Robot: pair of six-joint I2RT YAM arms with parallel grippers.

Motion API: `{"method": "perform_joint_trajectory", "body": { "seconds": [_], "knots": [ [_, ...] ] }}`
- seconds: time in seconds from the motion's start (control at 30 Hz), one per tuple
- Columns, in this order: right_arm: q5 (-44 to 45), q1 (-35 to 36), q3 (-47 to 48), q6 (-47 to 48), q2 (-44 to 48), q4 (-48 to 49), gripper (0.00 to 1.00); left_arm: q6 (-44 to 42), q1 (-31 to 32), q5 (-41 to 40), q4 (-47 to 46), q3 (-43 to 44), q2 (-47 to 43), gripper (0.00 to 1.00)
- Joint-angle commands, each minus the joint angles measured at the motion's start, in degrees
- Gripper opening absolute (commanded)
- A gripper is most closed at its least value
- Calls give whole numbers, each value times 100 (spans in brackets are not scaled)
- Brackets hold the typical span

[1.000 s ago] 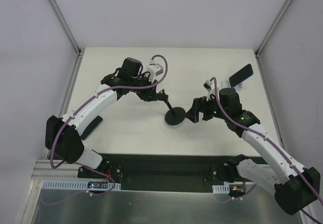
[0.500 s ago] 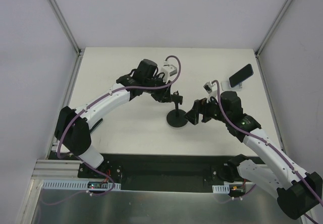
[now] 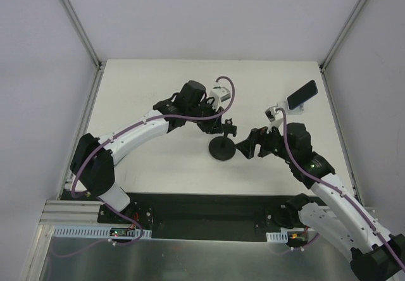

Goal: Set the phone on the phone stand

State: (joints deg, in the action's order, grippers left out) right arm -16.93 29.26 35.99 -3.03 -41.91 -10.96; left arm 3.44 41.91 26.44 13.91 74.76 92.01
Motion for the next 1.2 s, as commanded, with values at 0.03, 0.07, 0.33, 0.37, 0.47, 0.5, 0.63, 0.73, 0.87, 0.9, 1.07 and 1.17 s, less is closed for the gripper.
{"method": "perform_joint_trajectory", "body": {
  "seconds": [0.03,0.07,0.33,0.37,0.47,0.5,0.63,0.73,0.87,0.9,1.07,1.17],
  "knots": [
    [-29,19,-66,-49,-27,68,88,-528,-25,-420,225,-94,-411,0],
    [-39,10,-57,-58,-36,77,88,-651,-25,-437,261,-119,-420,0],
    [-47,10,-92,-58,-54,156,88,-548,-43,-551,358,-173,-744,55],
    [-39,19,-118,-66,-54,156,88,-494,-60,-439,340,-199,-876,94],
    [-47,10,-136,-66,25,156,89,-432,-113,-394,340,-391,-1570,99],
    [-47,10,-145,-40,86,156,90,-423,-139,-515,349,-488,-1763,99],
    [-4,19,-153,21,192,130,91,101,-744,-771,560,-1111,-2887,99],
    [-30,10,-154,48,227,129,91,978,-1911,-1750,1103,-1613,-3345,99],
    [-117,10,-180,74,227,121,91,2071,-3932,-2302,2035,-1999,-3339,99],
    [-126,1,-180,83,227,138,91,2247,-4850,-2162,2080,-2079,-3286,99],
    [-135,1,-232,153,332,77,91,3100,-6379,-2262,1940,-2361,-2707,99],
    [-100,1,-233,206,499,24,91,3408,-6704,-3220,1835,-2335,-2258,99]
  ]
}}
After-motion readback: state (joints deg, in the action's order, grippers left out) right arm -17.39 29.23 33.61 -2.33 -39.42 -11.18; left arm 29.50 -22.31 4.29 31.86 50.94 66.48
